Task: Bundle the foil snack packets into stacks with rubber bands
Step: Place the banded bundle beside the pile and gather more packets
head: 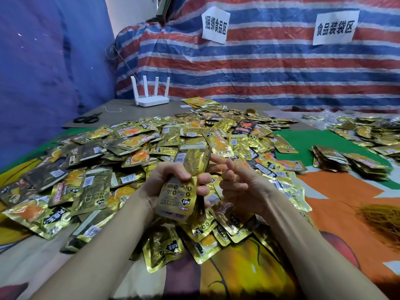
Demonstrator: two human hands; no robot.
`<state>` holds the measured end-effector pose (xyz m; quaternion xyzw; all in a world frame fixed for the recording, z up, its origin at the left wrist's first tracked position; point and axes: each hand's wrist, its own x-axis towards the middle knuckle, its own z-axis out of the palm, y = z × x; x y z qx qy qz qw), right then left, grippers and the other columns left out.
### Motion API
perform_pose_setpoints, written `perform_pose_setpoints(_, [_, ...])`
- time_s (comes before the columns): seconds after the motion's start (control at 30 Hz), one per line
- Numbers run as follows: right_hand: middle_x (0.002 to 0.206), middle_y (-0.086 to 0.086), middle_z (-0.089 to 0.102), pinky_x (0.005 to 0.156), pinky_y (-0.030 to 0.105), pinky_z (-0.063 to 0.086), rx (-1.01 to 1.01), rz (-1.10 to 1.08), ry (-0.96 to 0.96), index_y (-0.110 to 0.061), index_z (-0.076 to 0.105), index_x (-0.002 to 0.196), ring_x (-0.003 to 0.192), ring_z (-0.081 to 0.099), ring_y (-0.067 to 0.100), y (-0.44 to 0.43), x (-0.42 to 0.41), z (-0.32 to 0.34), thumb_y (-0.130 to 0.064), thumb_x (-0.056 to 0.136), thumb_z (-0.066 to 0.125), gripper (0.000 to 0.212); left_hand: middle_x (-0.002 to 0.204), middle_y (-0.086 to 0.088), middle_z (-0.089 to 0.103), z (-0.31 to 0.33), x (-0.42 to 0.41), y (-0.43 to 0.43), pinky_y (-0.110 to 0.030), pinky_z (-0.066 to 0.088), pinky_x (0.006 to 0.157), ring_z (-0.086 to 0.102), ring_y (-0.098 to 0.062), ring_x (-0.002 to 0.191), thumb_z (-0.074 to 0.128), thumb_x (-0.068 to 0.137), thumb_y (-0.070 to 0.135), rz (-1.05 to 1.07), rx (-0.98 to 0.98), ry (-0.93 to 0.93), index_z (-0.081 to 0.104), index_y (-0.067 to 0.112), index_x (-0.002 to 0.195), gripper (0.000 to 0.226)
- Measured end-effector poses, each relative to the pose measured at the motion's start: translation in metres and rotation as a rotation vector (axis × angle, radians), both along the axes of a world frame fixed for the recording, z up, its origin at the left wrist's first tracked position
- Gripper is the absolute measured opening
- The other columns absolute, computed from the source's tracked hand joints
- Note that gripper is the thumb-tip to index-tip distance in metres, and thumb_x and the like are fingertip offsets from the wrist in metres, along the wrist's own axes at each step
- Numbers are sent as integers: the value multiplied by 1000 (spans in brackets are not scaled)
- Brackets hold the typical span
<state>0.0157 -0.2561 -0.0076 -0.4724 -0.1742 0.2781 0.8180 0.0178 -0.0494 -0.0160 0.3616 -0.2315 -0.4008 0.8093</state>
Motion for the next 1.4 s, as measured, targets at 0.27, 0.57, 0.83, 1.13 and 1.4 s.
perform_pose_setpoints(0.27, [91,4,75,72,18,59,531,-206,54,-5,81,95,80,70,11,19,4,1,-24,39,103,63,94,-16,60,7,-2,-9,-49,47,97,63,-28,89,48,84,-3,43,-73,82,52,-6,113,30])
perform_pose_setpoints(0.57, [131,23,64,91,43,58,405,-368,-217,3,62,127,123,63,34,3,6,3,-6,71,83,61,94,-13,63,5,11,4,-45,45,98,65,-28,89,53,80,2,123,41,43,51,0,121,41])
perform_pose_setpoints(0.83, [119,4,74,98,41,56,-225,-519,-481,-15,64,128,113,70,20,18,-4,-11,-15,62,87,70,85,-7,64,15,24,7,-48,58,89,67,-26,83,47,80,3,739,-210,2,67,8,99,27])
perform_pose_setpoints(1.13, [112,-6,75,90,24,56,-350,-666,-649,-28,65,119,104,70,7,64,-16,-13,-12,76,88,52,92,-12,67,18,9,-27,-43,56,81,67,-27,84,51,92,-5,1155,-194,-142,65,7,96,18])
perform_pose_setpoints(1.4, [125,-22,65,94,15,51,-380,-734,-593,-10,40,152,114,60,-10,62,-13,-5,-15,70,92,97,97,-18,68,14,5,-28,-44,60,76,70,-32,87,51,94,0,993,-140,-84,68,4,92,17])
